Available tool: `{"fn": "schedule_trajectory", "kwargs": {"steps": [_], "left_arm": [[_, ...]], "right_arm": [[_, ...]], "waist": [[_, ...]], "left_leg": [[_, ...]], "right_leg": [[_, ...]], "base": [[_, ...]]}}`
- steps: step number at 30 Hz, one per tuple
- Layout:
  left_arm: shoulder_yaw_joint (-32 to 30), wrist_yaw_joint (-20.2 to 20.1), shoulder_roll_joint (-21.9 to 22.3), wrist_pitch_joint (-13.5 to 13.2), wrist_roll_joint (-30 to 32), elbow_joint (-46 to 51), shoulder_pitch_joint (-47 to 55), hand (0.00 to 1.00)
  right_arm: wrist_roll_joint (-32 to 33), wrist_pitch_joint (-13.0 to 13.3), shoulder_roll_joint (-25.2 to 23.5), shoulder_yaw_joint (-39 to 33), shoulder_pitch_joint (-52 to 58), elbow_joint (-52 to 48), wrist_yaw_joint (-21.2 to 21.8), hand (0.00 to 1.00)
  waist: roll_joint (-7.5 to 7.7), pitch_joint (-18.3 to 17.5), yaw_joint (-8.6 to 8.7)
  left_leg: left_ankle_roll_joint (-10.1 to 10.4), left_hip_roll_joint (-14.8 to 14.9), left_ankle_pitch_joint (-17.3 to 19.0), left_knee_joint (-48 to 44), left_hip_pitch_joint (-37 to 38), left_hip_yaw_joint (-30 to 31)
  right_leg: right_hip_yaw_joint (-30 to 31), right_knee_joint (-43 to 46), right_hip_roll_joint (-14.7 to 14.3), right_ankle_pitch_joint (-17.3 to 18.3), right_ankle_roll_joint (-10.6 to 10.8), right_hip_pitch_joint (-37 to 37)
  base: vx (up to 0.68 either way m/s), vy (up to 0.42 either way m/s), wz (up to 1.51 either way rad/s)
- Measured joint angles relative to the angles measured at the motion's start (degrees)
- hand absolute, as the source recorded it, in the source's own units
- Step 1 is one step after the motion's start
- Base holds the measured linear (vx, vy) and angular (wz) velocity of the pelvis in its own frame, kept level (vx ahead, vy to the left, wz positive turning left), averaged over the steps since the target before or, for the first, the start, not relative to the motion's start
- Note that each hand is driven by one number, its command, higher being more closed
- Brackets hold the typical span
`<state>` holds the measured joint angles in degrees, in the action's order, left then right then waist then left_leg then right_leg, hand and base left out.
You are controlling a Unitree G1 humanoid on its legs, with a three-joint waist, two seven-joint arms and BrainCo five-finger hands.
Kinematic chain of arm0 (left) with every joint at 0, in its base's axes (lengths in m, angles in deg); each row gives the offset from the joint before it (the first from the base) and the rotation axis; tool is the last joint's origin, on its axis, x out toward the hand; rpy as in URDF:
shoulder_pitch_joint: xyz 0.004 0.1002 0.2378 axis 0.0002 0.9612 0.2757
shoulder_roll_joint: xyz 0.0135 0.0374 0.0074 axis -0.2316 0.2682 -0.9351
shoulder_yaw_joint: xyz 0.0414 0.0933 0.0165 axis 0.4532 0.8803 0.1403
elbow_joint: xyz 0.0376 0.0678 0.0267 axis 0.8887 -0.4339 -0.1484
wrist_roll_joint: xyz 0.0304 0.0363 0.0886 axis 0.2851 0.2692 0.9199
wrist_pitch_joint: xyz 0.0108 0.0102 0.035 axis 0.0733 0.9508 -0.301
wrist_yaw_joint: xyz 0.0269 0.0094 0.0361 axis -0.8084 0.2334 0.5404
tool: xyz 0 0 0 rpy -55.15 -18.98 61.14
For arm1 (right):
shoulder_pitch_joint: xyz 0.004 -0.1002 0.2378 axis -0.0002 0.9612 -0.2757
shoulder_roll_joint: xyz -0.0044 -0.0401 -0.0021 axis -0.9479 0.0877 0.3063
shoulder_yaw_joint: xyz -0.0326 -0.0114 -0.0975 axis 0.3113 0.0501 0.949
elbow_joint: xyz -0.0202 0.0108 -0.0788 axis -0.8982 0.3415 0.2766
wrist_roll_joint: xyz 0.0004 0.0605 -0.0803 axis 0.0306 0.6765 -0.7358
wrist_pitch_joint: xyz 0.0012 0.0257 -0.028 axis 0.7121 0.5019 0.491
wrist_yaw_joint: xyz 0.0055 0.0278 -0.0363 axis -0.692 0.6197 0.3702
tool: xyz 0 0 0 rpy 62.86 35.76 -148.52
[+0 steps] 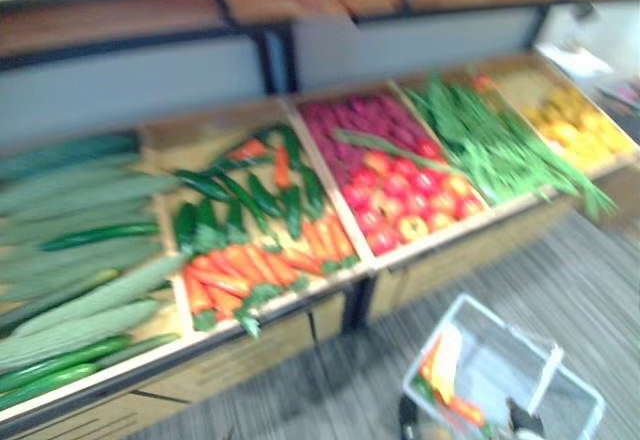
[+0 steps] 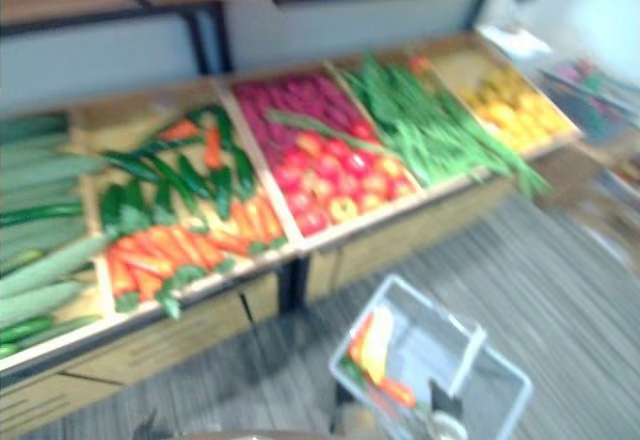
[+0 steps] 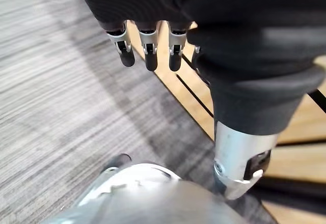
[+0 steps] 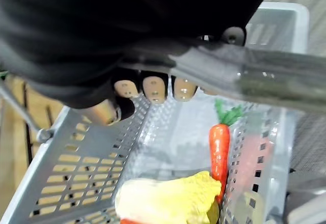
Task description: Pick vegetable in the basket
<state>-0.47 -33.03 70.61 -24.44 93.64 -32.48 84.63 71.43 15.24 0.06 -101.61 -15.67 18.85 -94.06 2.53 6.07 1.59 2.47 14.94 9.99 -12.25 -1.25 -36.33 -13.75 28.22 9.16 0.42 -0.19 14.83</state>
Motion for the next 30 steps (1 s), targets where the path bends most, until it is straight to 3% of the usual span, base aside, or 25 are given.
{"fn": "schedule_trajectory", "kwargs": {"steps": [2, 3, 4, 5, 6, 7, 8, 9, 10, 11, 13, 15, 17, 20, 21, 22, 23, 24, 26, 28, 30], "left_arm": [[0.1, -0.9, -0.4, 0.3, -0.3, -0.1, 0.4, 0.00], [0.1, -1.1, -0.5, 0.4, -0.3, -0.3, 0.6, 0.00], [0.0, -1.1, -0.6, 0.4, -0.3, -0.4, 0.7, 0.00], [-0.3, -1.2, -1.4, 0.5, -0.3, -0.5, 0.6, 0.00], [-0.3, -1.5, -1.3, 0.7, -0.2, -1.1, 0.5, 0.00], [-0.1, -1.8, -1.2, 0.8, -0.2, -1.3, 0.1, 0.00], [0.0, -2.2, -0.3, 0.5, -0.1, -1.4, -0.4, 0.00], [0.4, -2.1, 0.3, 0.5, -0.2, -1.3, -0.8, 0.00], [0.5, -2.1, -1.0, 1.0, -0.2, -1.7, -1.8, 0.00], [0.6, -2.1, -1.3, 0.9, -0.2, -1.5, -2.4, 0.00], [1.3, -2.0, -1.5, 0.9, -0.2, -1.6, -2.8, 0.00], [2.6, -1.7, -1.1, 0.7, -0.2, -1.3, -2.9, 0.00], [2.9, -1.0, 0.6, 0.7, -0.2, -1.1, -3.3, 0.00], [4.4, -0.9, 1.0, 0.8, -0.2, -1.0, -3.1, 0.00], [4.6, -0.8, 1.1, 0.9, -0.2, -1.0, -2.8, 0.00], [4.5, -0.7, 1.2, 0.8, 0.0, -0.9, -2.4, 0.00], [4.3, -0.6, 1.4, 0.7, 0.1, -0.5, -1.5, 0.00], [4.3, -0.5, 1.5, 0.7, 0.1, -0.5, -1.5, 0.00], [3.3, 0.0, 2.7, 0.6, -0.4, -0.5, -1.2, 0.00], [3.2, 0.0, 2.9, 0.4, -0.6, -0.6, -1.2, 0.00], [2.6, 0.1, 2.2, 0.2, -0.9, -0.3, -1.3, 0.00]], "right_arm": [[0.2, 0.2, 0.2, 0.4, 1.3, 1.7, 0.0, 1.00], [0.2, 0.2, 0.3, 0.5, 1.4, 1.9, -0.2, 1.00], [0.2, 0.2, 0.4, 0.4, 1.4, 1.9, -0.3, 1.00], [0.0, -0.1, 0.4, 0.6, 1.3, 2.1, -0.3, 1.00], [-0.4, -0.3, 0.5, 1.6, 0.7, 1.9, -0.2, 1.00], [-0.4, -0.4, 0.6, 1.4, 0.2, 2.1, -0.2, 1.00], [-0.4, -0.5, 1.6, 0.8, -0.7, 3.3, -0.4, 1.00], [-0.4, -1.0, 2.4, 0.8, -1.4, 4.5, -0.4, 1.00], [-0.4, -1.5, 1.7, 1.7, -1.8, 4.9, -0.5, 1.00], [-0.5, -1.6, 1.8, 2.3, -2.2, 5.2, -0.4, 1.00], [-0.7, -1.8, 2.0, 2.8, -2.3, 5.3, -0.5, 1.00], [-0.7, -1.8, 2.3, 2.8, -0.2, 5.3, -0.5, 1.00], [-0.6, -1.6, 3.2, 2.9, 0.7, 5.4, -0.6, 1.00], [-0.6, -1.5, 4.0, 4.0, -0.1, 5.3, -0.4, 1.00], [-0.6, -1.4, 4.3, 4.6, -0.1, 5.3, -0.3, 1.00], [-0.7, -1.4, 4.3, 4.8, -0.3, 5.3, -0.3, 1.00], [-0.7, -1.1, 4.6, 6.0, -1.2, 5.3, -0.2, 1.00], [-0.7, -1.0, 4.9, 6.3, -1.6, 5.3, -0.2, 1.00], [-0.8, -0.9, 5.9, 6.9, -3.8, 6.4, 0.1, 1.00], [-0.8, -0.7, 6.1, 6.9, -3.9, 6.4, 0.1, 1.00], [-0.8, -0.5, 5.2, 6.6, -2.6, 6.5, 0.3, 1.00]], "waist": [[0.61, -0.2, -0.14], [0.81, -0.3, -0.11], [1.10, -0.5, -0.11], [2.38, -1.2, -0.61], [1.18, -1.2, -0.88], [1.08, -1.7, -0.56], [-0.04, -2.2, -0.54], [-0.62, -2.1, -0.44], [1.16, -2.1, -0.34], [1.68, -1.7, -0.32], [0.22, -1.0, 0.01], [-1.45, -1.2, 0.11], [-3.59, -2.0, 1.22], [-4.22, -1.2, 1.30], [-4.13, -1.0, 1.36], [-3.81, -0.6, 1.36], [-3.59, -0.3, 0.92], [-3.69, -0.2, 0.72], [-4.50, 0.3, -1.08], [-5.09, 0.7, -0.95], [-3.79, 1.1, -0.25]], "left_leg": [[-0.2, 0.6, -0.9, 0.2, 0.9, -5.2], [-0.3, 0.7, -1.2, 0.1, 0.9, -7.1], [-0.3, 0.7, -1.3, -0.5, 0.7, -8.6], [-0.3, 1.4, -1.2, -2.9, 0.2, -12.3], [0.6, 3.8, 0.2, -6.3, -2.8, -13.9], [0.7, 1.8, 1.3, -5.2, -4.8, -12.8], [-2.4, -1.4, -1.9, 0.7, -5.7, -11.7], [-4.4, -0.5, -4.3, 0.8, -5.8, -15.5], [-4.7, 0.4, -3.9, -3.2, -8.4, -17.7], [-5.0, 1.7, -3.5, -5.3, -8.7, -19.0], [-4.7, 7.8, -3.1, -11.5, -7.0, -21.8], [-4.4, 10.9, -3.3, -13.9, -5.3, -21.0], [-2.4, 12.0, -4.6, -12.0, -3.6, -21.6], [1.4, 12.0, -7.9, -9.5, 0.6, -23.9], [1.7, 12.1, -9.1, -9.9, 1.4, -22.5], [1.9, 12.0, -11.0, -11.8, 1.3, -16.3], [3.6, 8.7, -9.6, -13.2, -0.7, -2.7], [4.3, 6.9, -8.2, -12.4, -0.9, 0.8], [5.5, -4.8, -1.5, -5.9, -0.5, 24.0], [4.5, -6.1, -0.7, -4.0, 0.3, 26.5], [4.9, -6.4, 0.3, -2.7, 1.6, 27.4]], "right_leg": [[-3.1, 14.8, 4.3, 1.9, -0.4, -2.7], [-3.0, 15.8, 6.0, 1.3, 0.3, -4.6], [-3.1, 15.1, 7.4, 0.3, 0.7, -5.8], [-4.0, 9.3, 7.6, 0.0, 2.1, -7.3], [-6.3, 2.4, 5.0, -0.1, 0.4, -8.4], [-5.1, -2.2, 4.7, 0.0, 0.4, -8.6], [-4.2, -4.0, 5.0, 1.8, 1.5, -8.9], [-5.7, -2.0, 6.7, 3.3, 4.8, -8.0], [-6.0, -7.7, 7.9, 4.9, 8.2, -8.7], [-6.9, -10.4, 7.0, 5.3, 8.8, -9.5], [-8.3, -16.9, 3.4, 5.3, 8.7, -12.6], [-9.3, -20.2, 1.0, 5.8, 8.0, -16.5], [-9.4, -20.7, -0.9, 6.0, 7.6, -16.6], [-6.8, -20.1, -1.9, 7.0, 6.0, -16.5], [-5.4, -20.1, -2.1, 7.1, 5.8, -16.7], [-2.9, -20.1, -2.1, 7.1, 5.8, -17.0], [2.3, -20.2, -1.4, 7.2, 5.6, -17.0], [3.4, -20.2, -1.0, 7.2, 5.6, -16.8], [12.1, -20.3, -0.9, 7.2, 5.6, -14.6], [13.6, -20.1, -2.2, 7.2, 5.6, -14.3], [14.4, -20.9, -2.5, 6.8, 6.3, -14.0]], "base": [[-0.09, 0.039, -1.14], [-0.05, -0.010, -1.05], [-0.04, -0.077, -1.36], [-0.07, -0.167, -1.65], [-0.14, -0.162, -1.58], [-0.30, -0.113, -1.22], [-0.36, -0.030, -1.37], [-0.29, -0.114, -1.54], [-0.11, -0.194, -1.45], [0.00, -0.345, -1.25], [0.01, -0.373, -1.15], [-0.01, -0.315, -0.50], [-0.02, -0.229, -0.32], [-0.03, -0.100, -0.58], [-0.05, -0.146, -0.83], [-0.05, -0.171, -1.24], [-0.04, -0.109, -1.19], [-0.04, 0.018, -1.57], [-0.07, 0.200, -1.81], [-0.06, 0.157, -0.92], [-0.08, 0.125, -0.27]]}}
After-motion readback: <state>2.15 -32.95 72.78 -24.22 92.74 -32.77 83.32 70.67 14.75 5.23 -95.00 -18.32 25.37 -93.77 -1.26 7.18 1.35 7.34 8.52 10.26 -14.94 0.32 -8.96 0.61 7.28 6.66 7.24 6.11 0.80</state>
